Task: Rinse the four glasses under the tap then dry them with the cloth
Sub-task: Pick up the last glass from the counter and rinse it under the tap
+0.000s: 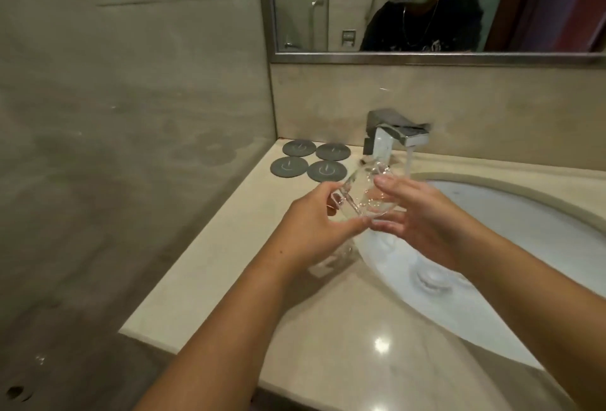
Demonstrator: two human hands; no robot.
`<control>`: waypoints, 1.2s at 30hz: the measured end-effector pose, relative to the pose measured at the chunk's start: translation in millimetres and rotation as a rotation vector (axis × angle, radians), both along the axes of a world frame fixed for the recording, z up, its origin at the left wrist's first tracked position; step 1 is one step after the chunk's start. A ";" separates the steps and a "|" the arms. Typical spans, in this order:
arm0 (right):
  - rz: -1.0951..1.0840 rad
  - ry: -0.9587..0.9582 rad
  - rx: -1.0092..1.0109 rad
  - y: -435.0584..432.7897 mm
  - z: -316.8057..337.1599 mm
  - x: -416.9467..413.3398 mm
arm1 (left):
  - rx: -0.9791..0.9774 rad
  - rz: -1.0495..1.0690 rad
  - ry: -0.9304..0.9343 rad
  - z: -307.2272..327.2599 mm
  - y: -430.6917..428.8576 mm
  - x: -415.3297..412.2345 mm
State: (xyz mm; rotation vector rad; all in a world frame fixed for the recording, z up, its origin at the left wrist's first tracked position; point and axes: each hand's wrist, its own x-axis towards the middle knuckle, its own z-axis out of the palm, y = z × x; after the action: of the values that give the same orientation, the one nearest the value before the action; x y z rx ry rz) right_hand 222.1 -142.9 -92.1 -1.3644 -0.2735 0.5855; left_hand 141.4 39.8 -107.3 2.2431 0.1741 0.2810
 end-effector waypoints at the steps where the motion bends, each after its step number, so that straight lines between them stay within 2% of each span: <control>1: 0.001 0.059 0.002 -7.9 -3.3 3.9 | 0.003 -0.015 0.013 0.0 -5.4 6.5; 7: -0.189 0.271 0.048 -21.0 -17.1 27.2 | 0.010 -0.040 0.090 -2.4 -32.5 49.5; 15: -0.341 0.218 0.168 -19.8 -29.1 54.8 | 0.138 -0.065 0.120 -11.1 -51.9 100.5; 19: -0.336 0.257 0.214 -22.2 -46.7 54.8 | 0.246 -0.067 0.077 -25.3 -50.6 101.1; 26: -0.339 0.311 0.259 -14.8 -52.7 62.4 | 0.262 -0.062 -0.018 -35.7 -48.5 107.2; 36: -0.278 0.387 0.337 -21.6 -58.5 69.8 | 0.137 0.006 -0.050 -29.7 -49.2 106.5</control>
State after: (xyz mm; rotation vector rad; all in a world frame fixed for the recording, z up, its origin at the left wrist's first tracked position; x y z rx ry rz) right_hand 292.0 -164.5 -150.6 -0.9204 0.1279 0.5289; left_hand 247.8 -9.4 -136.9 2.3693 0.1381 0.3612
